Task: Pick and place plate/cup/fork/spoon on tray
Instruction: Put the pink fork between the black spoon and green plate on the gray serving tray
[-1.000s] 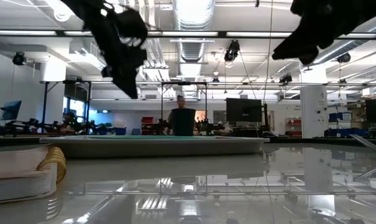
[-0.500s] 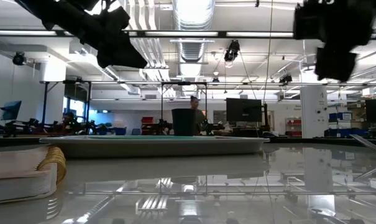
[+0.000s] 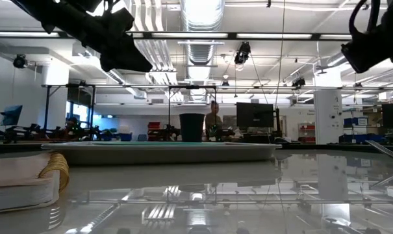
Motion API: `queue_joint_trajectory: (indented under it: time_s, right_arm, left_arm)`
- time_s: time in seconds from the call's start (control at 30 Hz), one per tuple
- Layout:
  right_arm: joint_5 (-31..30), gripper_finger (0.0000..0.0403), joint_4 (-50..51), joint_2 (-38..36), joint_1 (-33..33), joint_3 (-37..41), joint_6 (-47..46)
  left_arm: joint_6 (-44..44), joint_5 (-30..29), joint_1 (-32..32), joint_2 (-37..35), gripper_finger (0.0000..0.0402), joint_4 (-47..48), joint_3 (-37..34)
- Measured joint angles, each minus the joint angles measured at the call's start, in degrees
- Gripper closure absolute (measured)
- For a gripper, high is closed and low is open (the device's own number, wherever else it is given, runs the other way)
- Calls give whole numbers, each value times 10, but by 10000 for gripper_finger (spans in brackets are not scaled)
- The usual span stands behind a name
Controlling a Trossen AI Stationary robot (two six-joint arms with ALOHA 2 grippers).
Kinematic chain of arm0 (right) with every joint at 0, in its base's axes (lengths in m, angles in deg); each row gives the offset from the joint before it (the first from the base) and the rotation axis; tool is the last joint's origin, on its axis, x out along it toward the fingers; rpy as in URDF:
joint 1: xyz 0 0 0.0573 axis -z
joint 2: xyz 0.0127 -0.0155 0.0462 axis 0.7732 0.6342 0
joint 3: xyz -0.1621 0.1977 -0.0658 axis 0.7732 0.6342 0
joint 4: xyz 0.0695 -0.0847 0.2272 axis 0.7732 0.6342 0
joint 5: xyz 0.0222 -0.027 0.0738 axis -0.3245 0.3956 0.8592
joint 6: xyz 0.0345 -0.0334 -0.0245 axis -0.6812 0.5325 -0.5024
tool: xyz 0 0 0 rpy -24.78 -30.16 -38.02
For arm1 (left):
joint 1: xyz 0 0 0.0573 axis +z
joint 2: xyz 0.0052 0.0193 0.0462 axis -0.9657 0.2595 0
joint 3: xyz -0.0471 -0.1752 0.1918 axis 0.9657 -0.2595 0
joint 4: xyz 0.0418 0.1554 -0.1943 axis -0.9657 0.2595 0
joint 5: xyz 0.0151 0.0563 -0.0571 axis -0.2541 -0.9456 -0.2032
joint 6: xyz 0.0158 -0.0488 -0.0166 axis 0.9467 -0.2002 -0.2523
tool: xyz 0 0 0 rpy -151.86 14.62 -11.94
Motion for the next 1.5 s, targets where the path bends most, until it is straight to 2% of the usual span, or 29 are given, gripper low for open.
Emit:
queue_joint_trajectory:
  time_s: [0.13,0.27,0.5,0.77,1.03,1.37,1.5]
  right_arm:
    - [0,240,-6,46,-24,-17,-7]
    - [0,225,-5,100,-40,-37,-3]
    - [3,229,-8,173,-56,-72,30]
    - [4,244,-9,204,-56,-64,54]
    - [-3,279,-44,203,-56,-45,55]
    - [-15,363,-59,200,-56,-29,55]
    - [-15,380,-60,194,-56,-29,63]
  left_arm:
    - [0,0,0,0,329,0,0]
    - [0,0,0,0,329,-1,0]
    - [1,0,0,0,329,-1,0]
    - [1,0,1,0,329,-1,-2]
    - [1,-2,0,0,329,-1,-2]
    - [0,-2,0,0,329,-6,-2]
    - [-1,-2,0,0,329,-6,-2]
